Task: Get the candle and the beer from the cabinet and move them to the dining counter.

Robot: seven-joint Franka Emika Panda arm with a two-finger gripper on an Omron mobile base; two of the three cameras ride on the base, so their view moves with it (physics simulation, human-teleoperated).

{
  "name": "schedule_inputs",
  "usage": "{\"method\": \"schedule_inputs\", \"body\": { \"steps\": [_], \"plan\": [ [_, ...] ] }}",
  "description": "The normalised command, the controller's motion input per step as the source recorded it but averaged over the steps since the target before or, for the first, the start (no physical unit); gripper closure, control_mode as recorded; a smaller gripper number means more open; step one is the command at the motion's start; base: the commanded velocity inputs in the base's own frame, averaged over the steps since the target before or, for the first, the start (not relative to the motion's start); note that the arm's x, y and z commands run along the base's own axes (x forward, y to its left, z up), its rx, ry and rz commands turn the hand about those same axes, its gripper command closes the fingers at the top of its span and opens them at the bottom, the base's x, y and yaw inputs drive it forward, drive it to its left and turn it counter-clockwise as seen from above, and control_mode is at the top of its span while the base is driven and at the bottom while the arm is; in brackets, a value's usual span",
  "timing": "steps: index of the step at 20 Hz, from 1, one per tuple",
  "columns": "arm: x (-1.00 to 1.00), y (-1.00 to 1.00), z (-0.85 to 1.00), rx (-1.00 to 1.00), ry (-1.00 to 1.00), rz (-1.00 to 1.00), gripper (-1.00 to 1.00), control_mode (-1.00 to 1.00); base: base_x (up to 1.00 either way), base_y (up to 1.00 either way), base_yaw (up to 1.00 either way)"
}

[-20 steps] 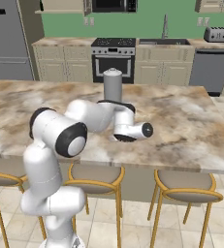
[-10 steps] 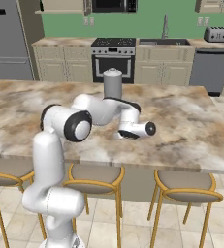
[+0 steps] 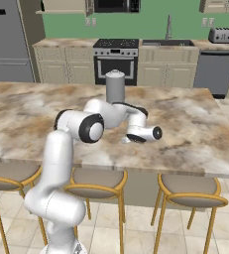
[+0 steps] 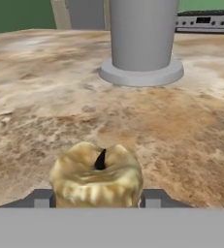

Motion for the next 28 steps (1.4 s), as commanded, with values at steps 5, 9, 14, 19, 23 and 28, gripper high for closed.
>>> {"method": "schedule_inputs", "body": {
  "steps": [5, 9, 14, 19, 23, 28],
  "plan": [
    [0.31, -0.05, -0.28, 0.0, -0.01, 0.03, 1.0, -1.0, 0.0, 0.0, 0.0],
    [0.15, -0.02, -0.17, 0.0, 0.0, 0.03, 1.0, -1.0, 0.0, 0.0, 0.0],
    [0.0, 0.0, 0.0, 0.0, 0.0, 0.01, 1.0, -1.0, 0.0, 0.0, 0.0],
    [0.0, 0.0, 0.0, 0.0, 0.0, 0.0, 1.0, -1.0, 0.0, 0.0, 0.0],
    [0.0, 0.0, 0.0, 0.0, 0.0, 0.0, 1.0, -1.0, 0.0, 0.0, 0.0],
    [0.0, 0.0, 0.0, 0.0, 0.0, 0.0, 1.0, -1.0, 0.0, 0.0, 0.0]
  ]
}}
